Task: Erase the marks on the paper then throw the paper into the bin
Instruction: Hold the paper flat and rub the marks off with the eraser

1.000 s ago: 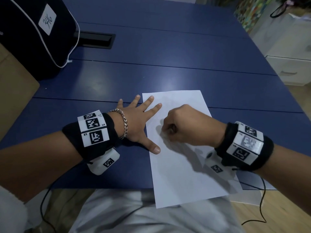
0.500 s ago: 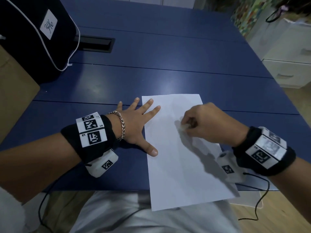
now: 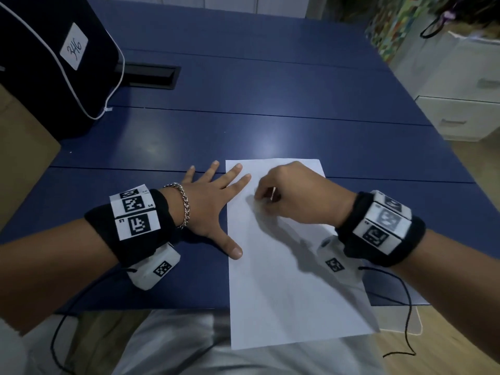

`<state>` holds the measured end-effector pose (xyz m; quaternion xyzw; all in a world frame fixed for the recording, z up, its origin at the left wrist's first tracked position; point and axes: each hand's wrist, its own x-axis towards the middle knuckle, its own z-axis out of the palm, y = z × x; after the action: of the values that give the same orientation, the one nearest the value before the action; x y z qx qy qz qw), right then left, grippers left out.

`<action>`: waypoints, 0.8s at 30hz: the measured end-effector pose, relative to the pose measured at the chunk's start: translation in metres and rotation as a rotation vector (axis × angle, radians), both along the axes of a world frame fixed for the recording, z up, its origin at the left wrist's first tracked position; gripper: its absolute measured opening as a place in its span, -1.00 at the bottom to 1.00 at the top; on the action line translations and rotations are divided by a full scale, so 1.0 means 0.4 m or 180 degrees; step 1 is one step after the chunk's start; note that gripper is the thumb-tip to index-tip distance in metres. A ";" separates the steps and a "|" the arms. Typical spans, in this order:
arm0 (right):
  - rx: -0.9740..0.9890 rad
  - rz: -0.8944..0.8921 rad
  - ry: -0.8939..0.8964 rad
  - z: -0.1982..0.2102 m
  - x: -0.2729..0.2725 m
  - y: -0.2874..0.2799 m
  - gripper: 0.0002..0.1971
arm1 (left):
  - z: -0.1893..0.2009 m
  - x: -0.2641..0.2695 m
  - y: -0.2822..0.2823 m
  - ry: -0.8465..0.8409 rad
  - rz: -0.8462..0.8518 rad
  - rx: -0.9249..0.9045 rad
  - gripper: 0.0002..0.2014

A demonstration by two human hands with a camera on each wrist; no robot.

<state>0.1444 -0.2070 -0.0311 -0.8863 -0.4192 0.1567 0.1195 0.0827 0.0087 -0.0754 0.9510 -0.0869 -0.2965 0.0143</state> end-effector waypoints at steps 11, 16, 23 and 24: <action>-0.0291 0.0027 -0.0323 -0.028 -0.011 0.075 -0.86 | -0.001 0.002 0.005 0.0068 0.0069 0.0034 0.71; -0.0195 -0.0043 -0.0382 -0.027 -0.010 0.088 -0.86 | 0.006 0.004 0.001 0.0130 0.0076 0.0079 0.70; -0.0226 -0.0187 -0.0382 -0.028 0.031 0.067 -0.91 | 0.009 0.002 -0.002 0.0142 0.0092 0.0045 0.70; -0.0214 -0.0178 -0.0432 -0.027 0.020 0.070 -0.91 | 0.008 0.003 -0.002 0.0142 0.0088 0.0045 0.70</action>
<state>0.1524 -0.1791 -0.0421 -0.9097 -0.3959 0.1068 0.0653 0.0838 0.0077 -0.0721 0.9453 -0.0712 -0.3180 0.0137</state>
